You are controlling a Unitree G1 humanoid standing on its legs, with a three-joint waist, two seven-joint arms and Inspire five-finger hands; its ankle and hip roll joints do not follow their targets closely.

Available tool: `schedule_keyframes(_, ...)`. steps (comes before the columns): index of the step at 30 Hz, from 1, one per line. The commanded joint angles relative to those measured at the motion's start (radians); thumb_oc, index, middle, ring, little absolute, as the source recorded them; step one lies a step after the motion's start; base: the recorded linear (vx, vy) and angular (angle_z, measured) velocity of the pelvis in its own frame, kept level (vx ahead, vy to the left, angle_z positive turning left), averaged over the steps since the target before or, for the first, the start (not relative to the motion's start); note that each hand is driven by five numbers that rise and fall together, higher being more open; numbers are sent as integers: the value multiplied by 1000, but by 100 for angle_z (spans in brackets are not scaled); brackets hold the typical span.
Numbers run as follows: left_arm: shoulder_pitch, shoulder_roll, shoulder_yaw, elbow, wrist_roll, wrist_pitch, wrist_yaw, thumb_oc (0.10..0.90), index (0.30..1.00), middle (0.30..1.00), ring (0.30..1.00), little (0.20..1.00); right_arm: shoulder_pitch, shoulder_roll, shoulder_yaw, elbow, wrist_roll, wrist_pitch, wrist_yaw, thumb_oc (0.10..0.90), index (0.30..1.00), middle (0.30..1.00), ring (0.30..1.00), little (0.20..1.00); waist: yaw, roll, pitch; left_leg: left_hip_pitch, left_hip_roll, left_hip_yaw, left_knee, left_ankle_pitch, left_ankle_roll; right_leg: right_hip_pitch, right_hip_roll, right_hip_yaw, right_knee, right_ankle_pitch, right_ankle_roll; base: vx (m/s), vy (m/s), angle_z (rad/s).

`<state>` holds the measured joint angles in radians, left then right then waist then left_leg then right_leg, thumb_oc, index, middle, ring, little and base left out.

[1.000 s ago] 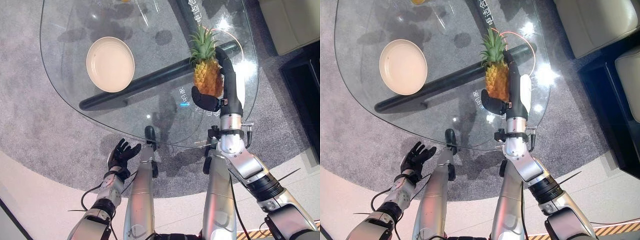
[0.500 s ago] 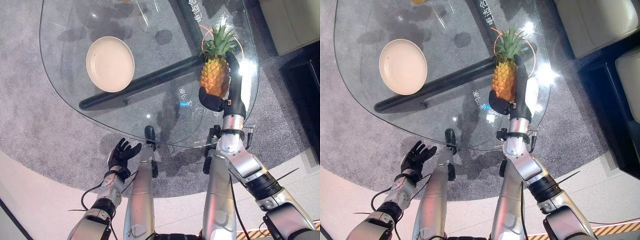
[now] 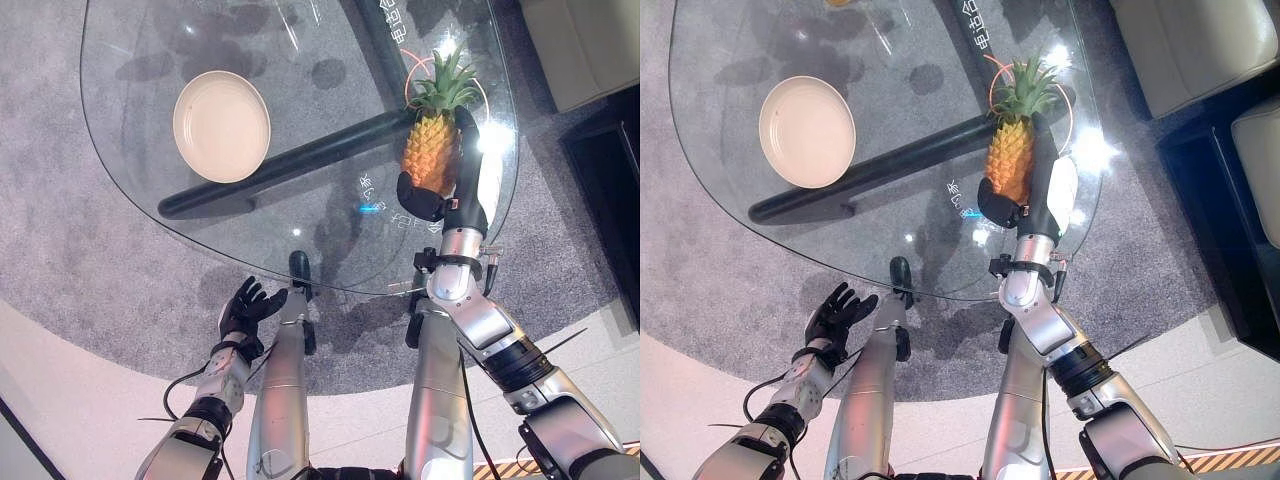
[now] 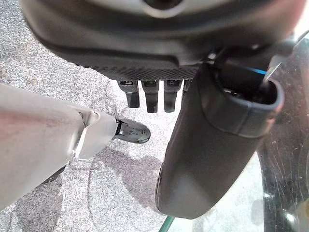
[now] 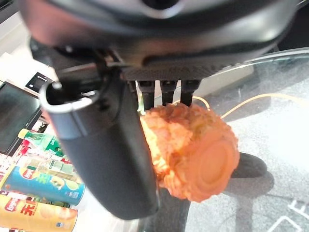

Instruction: Pick up the fruit to the plate

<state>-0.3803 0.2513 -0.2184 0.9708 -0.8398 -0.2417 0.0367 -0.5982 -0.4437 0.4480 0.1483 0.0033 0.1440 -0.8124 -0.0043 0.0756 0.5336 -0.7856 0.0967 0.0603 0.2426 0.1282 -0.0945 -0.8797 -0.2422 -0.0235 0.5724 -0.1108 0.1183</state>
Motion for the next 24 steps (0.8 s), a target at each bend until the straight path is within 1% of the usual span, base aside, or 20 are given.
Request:
schedule_keyframes(1,48,37,11,19,24,-11,25,800,900,900,900,900,11,11,-4,-14,13,1,-56,800,900,900,900,900,1,24,-14,-35,-13,-17,113,-83,22,-5,20,-56,-88,89,-28,0,0,0)
schedule_keyframes(9,47,36,11,19,22,-10,23,800,900,900,900,900,11,29,-26,29,70,1,-96,800,900,900,900,900,2,26,-14,-35,-12,-17,115,-84,23,-8,22,-55,-83,87,-29,0,0,0)
schedule_keyframes(18,46,35,8,14,25,-11,28,800,900,900,900,900,7,31,-46,78,90,3,-112,800,900,900,900,900,3,26,-14,-41,-13,-20,121,-86,24,-13,24,-54,-79,87,-31,0,0,0)
schedule_keyframes(22,45,33,7,16,24,-12,28,800,900,900,900,900,5,31,-58,108,112,-24,-128,800,900,900,900,900,2,28,-14,-40,-13,-20,121,-87,25,-12,26,-53,-79,86,-32,0,0,0)
schedule_keyframes(24,48,33,5,14,23,-15,26,800,900,900,900,900,9,30,-69,126,116,-57,-148,800,900,900,900,900,3,29,-14,-39,-14,-20,118,-87,26,-13,27,-54,-80,87,-32,0,0,0)
